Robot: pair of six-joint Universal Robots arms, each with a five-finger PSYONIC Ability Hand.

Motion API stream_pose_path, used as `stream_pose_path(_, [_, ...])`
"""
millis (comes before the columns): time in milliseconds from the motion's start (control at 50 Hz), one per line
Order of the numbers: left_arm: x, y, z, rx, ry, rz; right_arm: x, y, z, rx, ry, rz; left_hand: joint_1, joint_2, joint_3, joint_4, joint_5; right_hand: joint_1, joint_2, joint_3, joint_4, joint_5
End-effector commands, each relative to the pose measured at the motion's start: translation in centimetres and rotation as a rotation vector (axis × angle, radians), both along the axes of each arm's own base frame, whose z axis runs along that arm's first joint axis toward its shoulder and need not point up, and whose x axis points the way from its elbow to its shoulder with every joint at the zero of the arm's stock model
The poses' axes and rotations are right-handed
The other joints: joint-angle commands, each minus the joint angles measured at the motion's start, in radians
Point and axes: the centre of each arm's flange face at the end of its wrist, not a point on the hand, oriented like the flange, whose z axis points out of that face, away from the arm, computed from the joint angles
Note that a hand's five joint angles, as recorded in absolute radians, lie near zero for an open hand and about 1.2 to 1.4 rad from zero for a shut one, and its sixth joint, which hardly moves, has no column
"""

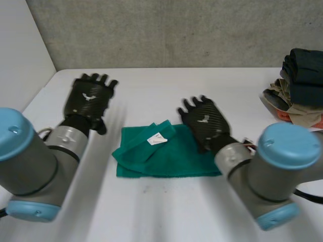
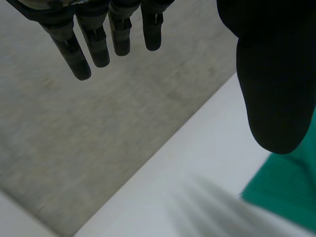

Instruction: Fold the laundry.

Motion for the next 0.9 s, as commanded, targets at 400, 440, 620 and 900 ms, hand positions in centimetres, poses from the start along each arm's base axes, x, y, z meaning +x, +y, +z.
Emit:
stream_pose_path(400, [-9.6, -3.0, -9.7, 0.087, -0.110, -0.096, -6.5, -1.2, -4.7, 0.349, 0.030, -0.211, 0.012, 0.004, -0.004, 0.007, -0.014, 0.279, 0.261, 0.266, 0.243, 0.236])
stream_pose_path(440, [-8.7, -4.3, -9.7, 0.074, -0.127, -0.035, -6.3, -1.0, -4.8, 0.346, 0.033, -0.203, 0.012, 0.004, -0.004, 0.007, -0.014, 0.306, 0.287, 0.292, 0.269, 0.262])
stream_pose_path(620, [-4.6, -5.8, -10.7, 0.104, -0.246, 0.139, -5.4, -1.0, -4.9, 0.288, 0.051, -0.172, -0.009, -0.016, -0.024, -0.013, -0.034, 0.552, 0.533, 0.539, 0.515, 0.509])
stream_pose_path(900, [-5.7, 0.0, -4.6, 0.031, -0.172, 0.041, -6.3, -1.6, -4.8, 0.252, 0.098, -0.251, -0.024, -0.031, -0.039, -0.028, -0.049, 1.197, 1.179, 1.184, 1.160, 1.154])
